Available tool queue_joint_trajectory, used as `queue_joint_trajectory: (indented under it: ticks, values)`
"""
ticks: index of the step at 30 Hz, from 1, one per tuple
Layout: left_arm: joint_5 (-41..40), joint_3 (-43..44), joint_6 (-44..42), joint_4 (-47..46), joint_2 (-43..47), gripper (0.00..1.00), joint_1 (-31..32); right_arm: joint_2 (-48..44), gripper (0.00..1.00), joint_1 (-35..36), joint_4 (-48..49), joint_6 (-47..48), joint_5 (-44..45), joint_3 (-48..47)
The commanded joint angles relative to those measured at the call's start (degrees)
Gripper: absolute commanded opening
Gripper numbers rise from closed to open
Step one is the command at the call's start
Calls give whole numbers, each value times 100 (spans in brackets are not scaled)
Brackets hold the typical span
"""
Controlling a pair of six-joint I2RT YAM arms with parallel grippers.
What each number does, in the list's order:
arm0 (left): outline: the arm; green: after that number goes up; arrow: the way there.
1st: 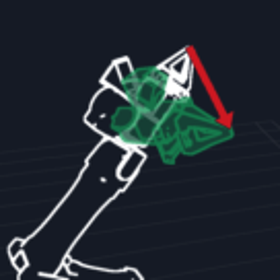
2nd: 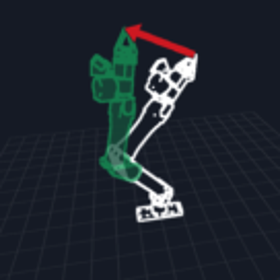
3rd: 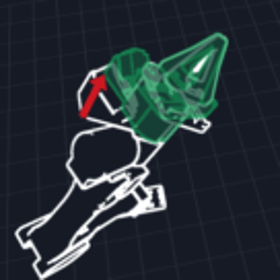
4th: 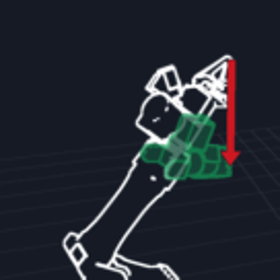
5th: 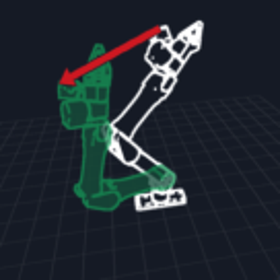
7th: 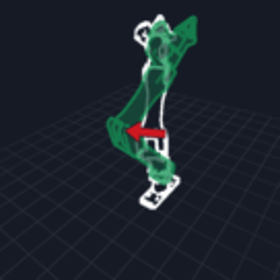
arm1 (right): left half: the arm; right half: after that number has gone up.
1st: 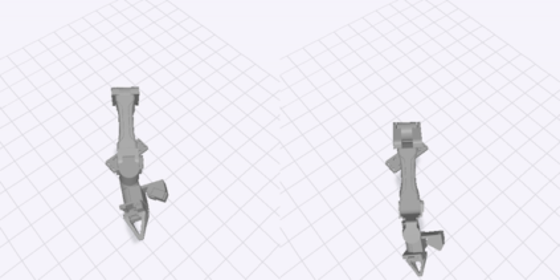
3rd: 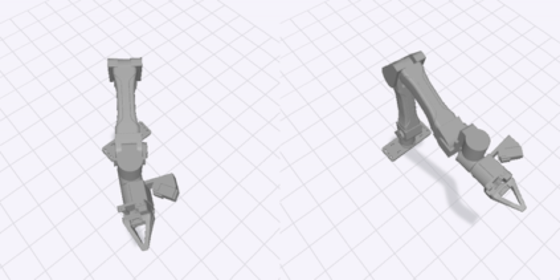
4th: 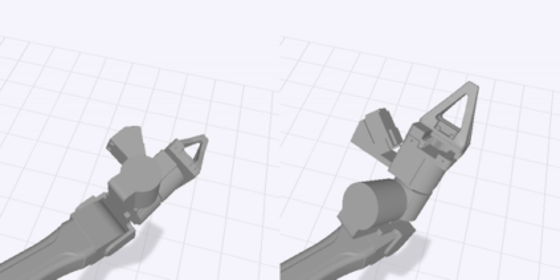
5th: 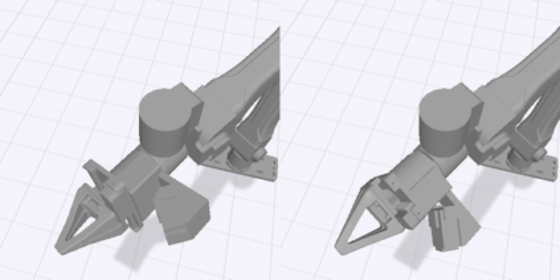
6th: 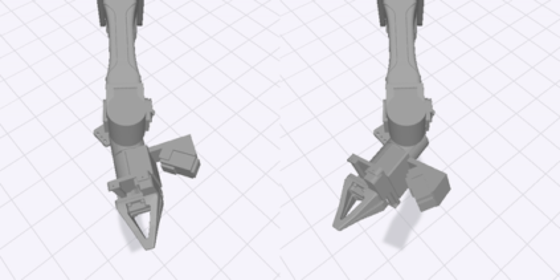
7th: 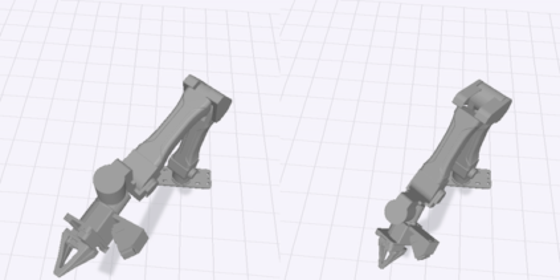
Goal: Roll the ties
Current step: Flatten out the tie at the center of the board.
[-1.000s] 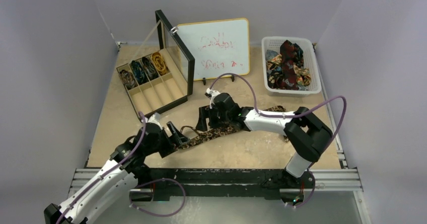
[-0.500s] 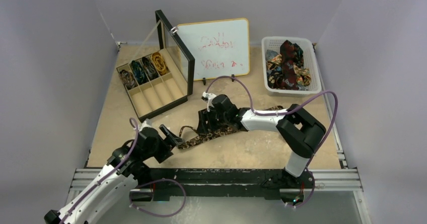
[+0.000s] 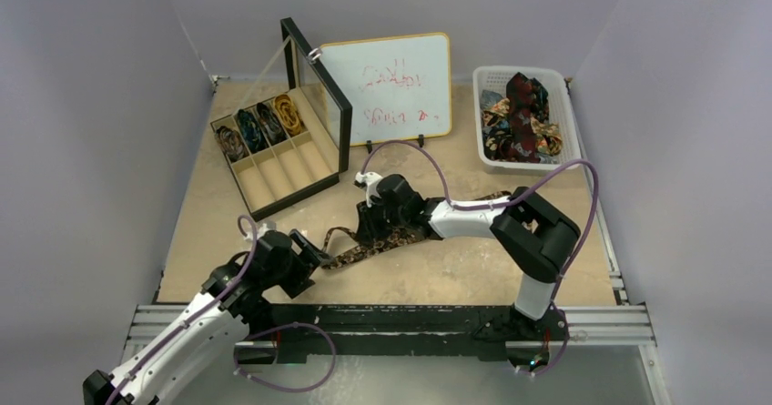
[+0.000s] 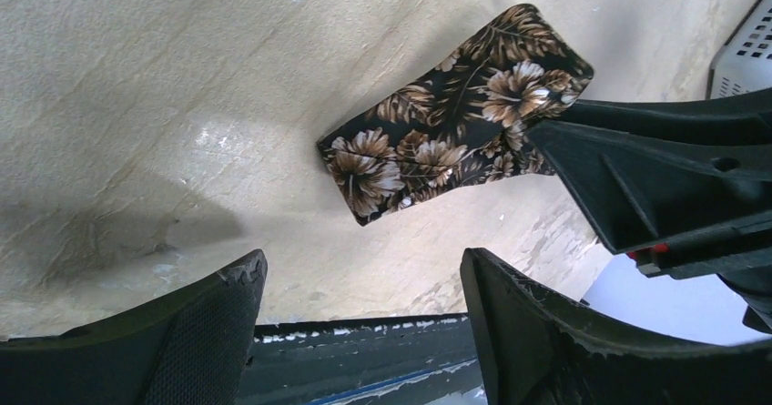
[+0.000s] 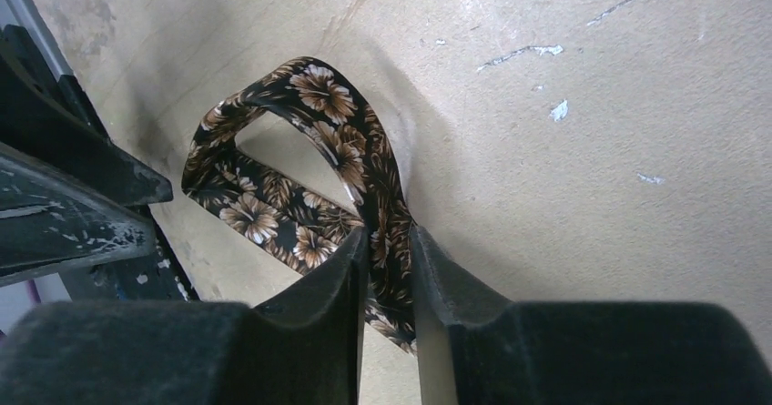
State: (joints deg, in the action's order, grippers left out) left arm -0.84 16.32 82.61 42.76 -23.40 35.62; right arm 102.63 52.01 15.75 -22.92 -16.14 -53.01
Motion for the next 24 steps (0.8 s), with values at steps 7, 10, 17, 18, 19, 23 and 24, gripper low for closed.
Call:
queue_joint_trajectory:
  ticks: [7, 10, 17, 18, 19, 23, 24]
  values:
    - [58, -267, 329, -570, 65, 76, -37, -463, 4, 122, 429, 358, -96, 568]
    - [58, -372, 390, -765, 210, 76, -37, -568, 0, 191, 463, 448, -96, 772]
    - [404, -565, 565, -765, 389, 75, -34, -681, 0, 322, 422, 467, 276, 1044]
    - [522, -608, 571, -762, 350, 74, -37, -697, 0, 331, 436, 426, 375, 1092]
    - [621, -671, 583, -787, 305, 71, -37, -725, 0, 328, 466, 363, 465, 1145]
    - [928, -910, 668, -1052, 109, 62, -37, -733, 0, 327, 547, 65, 703, 1311]
    - [939, -956, 711, -1104, 90, 61, -36, -721, 0, 333, 578, -15, 749, 1364]
